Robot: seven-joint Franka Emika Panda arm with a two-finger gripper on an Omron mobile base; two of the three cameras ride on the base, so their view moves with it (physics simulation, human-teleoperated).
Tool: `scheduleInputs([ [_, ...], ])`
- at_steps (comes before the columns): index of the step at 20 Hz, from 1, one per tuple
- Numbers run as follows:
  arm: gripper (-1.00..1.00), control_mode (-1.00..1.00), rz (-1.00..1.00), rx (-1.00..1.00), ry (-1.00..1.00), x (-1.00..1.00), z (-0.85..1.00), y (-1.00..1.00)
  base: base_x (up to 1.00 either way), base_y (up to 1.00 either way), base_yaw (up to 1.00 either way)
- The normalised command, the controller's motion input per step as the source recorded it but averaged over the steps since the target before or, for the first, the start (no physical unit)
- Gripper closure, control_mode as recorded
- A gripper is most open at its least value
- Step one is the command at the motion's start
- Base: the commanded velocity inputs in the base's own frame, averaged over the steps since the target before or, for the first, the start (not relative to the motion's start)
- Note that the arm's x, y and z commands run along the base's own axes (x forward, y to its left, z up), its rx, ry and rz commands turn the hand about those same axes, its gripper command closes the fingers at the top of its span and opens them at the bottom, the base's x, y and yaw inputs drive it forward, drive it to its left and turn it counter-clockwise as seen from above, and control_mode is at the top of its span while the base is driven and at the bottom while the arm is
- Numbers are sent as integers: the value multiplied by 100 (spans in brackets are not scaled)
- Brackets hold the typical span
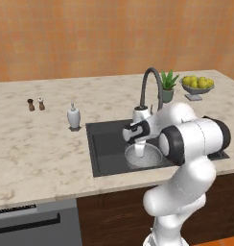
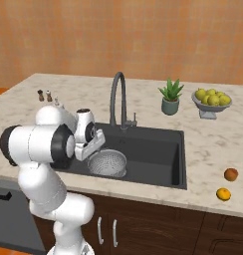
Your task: Put the colander in the sink, put the peach, tangerine in the colander, and turn on the sink faucet and pour water over the colander.
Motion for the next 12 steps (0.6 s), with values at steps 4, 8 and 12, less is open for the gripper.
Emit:
scheduleInputs([
  [4, -100, -100, 25, -4, 0, -43, 90, 30, 0, 0, 0],
  [8, -100, -100, 47, -6, 2, -63, 79, 4, 0, 0, 0],
  [12, -100, -100, 56, -15, 2, -77, 32, -24, 0, 0, 0],
])
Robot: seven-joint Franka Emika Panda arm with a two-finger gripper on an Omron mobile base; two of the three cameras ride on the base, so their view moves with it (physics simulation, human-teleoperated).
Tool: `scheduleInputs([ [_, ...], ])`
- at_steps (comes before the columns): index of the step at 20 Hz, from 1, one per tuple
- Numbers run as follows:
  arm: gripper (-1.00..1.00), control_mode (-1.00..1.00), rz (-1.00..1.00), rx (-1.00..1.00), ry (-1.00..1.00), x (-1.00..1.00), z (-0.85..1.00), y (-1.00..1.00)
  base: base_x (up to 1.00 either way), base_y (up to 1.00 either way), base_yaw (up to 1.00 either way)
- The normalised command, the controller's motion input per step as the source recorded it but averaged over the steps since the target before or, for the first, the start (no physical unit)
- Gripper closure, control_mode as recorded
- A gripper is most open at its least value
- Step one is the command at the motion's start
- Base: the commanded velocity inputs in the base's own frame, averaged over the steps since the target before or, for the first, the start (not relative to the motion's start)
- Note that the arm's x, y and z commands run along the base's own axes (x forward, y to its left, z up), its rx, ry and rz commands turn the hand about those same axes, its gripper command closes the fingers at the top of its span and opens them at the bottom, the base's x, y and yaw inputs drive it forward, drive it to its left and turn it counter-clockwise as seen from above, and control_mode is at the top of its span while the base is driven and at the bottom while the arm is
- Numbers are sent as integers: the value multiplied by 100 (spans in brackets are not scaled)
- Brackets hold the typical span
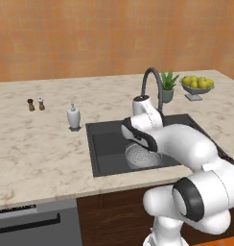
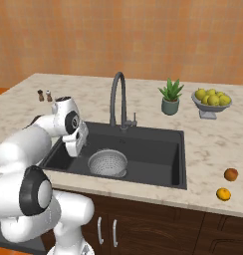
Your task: Put the colander in the sink, put the peach, tangerine in the colander, and turn on the sink faucet and pour water over the colander.
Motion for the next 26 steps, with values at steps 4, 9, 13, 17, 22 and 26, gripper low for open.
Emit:
scheduleInputs([
  [4, -100, -100, 58, -15, 0, -83, 23, -36, 0, 0, 0],
  [9, -100, -100, 53, -7, 0, -54, 32, -53, 0, 0, 0],
  [13, -100, -100, 33, 0, 0, -35, 34, -73, 0, 0, 0],
  [17, -100, -100, 10, 0, 13, -14, 26, -86, 0, 0, 0],
  [22, -100, -100, 0, 0, 26, -2, 22, -96, 0, 0, 0],
  [26, -100, -100, 0, 0, 33, 5, 19, -95, 0, 0, 0],
])
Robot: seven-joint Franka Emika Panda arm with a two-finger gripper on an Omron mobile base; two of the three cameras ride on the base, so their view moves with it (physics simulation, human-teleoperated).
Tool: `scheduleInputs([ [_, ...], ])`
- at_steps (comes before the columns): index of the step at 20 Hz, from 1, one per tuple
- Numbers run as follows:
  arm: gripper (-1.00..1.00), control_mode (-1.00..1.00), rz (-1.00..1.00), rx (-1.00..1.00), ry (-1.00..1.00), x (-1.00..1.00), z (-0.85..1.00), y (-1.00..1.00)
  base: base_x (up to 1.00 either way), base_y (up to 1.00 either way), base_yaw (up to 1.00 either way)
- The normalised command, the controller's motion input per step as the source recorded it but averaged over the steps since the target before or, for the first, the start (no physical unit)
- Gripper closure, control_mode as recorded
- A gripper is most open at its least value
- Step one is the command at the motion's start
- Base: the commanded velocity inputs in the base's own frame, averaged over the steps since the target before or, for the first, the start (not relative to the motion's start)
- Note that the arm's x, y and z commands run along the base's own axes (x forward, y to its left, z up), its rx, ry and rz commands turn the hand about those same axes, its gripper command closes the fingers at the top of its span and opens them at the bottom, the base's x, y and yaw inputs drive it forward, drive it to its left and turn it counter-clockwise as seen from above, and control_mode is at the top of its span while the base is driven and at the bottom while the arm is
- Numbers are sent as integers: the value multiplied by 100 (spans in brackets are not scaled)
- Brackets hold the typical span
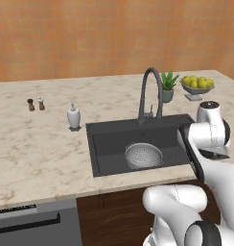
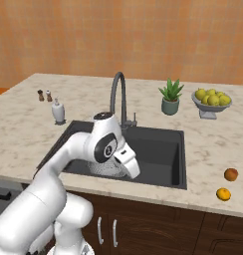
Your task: Put the colander in the sink, put the peach, tangerine in the colander, and turn on the sink faucet and pour water over the colander.
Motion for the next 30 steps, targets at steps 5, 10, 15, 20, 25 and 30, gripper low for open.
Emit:
scheduleInputs([
  [5, -100, -100, -1, 0, 31, 7, 14, -98, 0, 0, 0],
  [10, -100, -100, 0, 0, 8, 0, 8, -100, 0, 0, 0],
  [15, -100, -100, 0, 1, -7, -10, 0, -100, 0, 0, 0],
  [20, -100, -100, 0, 3, -7, -1, 0, -94, 0, 0, 0],
  [25, -100, -100, 0, 5, 0, 9, -4, -77, 0, 0, 0],
  [30, -100, -100, 0, 12, -2, 21, -16, -50, 0, 0, 0],
])
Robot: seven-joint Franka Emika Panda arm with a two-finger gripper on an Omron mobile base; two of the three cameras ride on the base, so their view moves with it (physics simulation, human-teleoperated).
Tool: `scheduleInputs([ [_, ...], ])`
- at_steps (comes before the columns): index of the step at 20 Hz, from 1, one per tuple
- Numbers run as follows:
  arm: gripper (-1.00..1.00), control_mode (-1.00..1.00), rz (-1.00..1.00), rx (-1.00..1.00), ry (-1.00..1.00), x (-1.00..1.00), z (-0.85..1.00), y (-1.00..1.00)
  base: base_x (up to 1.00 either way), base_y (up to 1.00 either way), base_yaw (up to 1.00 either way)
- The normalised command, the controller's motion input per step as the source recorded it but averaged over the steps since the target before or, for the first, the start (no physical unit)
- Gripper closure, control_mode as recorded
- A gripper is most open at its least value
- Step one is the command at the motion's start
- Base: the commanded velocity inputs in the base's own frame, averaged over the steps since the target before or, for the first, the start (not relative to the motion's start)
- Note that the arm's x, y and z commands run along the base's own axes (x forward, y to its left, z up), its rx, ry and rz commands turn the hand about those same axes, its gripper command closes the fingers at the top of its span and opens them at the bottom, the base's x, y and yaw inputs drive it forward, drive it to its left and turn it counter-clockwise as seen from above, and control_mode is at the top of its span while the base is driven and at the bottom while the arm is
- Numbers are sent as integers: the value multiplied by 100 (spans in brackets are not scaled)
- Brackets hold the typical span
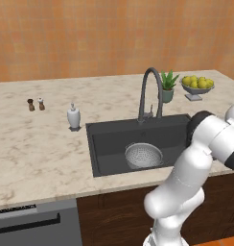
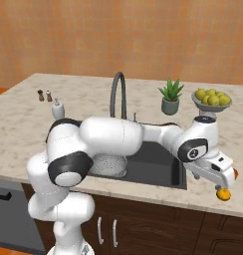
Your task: Put the colander in the sink, put the peach, tangerine in the colander, and turn on the sink faucet and pour water over the colander.
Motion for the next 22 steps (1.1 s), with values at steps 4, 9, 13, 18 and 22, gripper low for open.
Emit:
scheduleInputs([
  [4, -100, -100, 0, 8, -22, 4, -30, -20, 0, 0, 0],
  [9, -100, -100, 0, 7, -9, 30, -23, -23, 0, 0, 0],
  [13, -100, -100, 0, 0, 0, 35, -15, -35, 0, 0, 0],
  [18, -100, -100, 1, 0, 0, 28, -2, -43, 0, 0, 0],
  [22, -100, -100, 0, 7, 1, 15, -1, -40, 0, 0, 0],
])
